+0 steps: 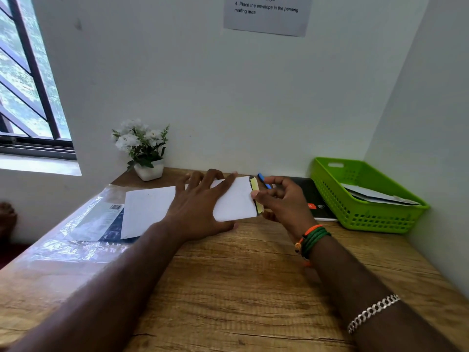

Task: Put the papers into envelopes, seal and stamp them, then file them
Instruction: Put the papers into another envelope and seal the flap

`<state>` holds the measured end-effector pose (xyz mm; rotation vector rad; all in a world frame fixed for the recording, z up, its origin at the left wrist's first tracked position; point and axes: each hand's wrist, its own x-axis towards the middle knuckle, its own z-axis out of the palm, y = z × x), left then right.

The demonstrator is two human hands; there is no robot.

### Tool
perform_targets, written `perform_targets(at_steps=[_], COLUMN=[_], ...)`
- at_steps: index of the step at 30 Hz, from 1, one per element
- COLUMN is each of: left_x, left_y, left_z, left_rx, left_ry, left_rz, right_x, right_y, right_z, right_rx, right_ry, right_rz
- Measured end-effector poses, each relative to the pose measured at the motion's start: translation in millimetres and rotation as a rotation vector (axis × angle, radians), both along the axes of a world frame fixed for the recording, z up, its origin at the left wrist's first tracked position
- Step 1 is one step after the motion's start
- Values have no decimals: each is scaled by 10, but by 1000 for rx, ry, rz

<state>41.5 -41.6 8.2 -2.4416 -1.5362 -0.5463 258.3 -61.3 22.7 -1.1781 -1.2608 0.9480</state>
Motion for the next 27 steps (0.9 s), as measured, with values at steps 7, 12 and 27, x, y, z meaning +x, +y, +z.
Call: perform_targets(at_steps=[7, 12, 27], left_x=[35, 59, 302], left_y=[-3, -11, -341], left_z=[-19, -15, 239], left_rx=[9, 42, 363], left_ry=[-22, -20, -791], left_rz=[-24, 1, -361], right_x=[-96, -80, 98], right_y=[-35, -2, -169], right_z=[-60, -30, 317], right_rx=[60, -28, 789], right_ry=[-173, -30, 57], right_rz=[8, -40, -426])
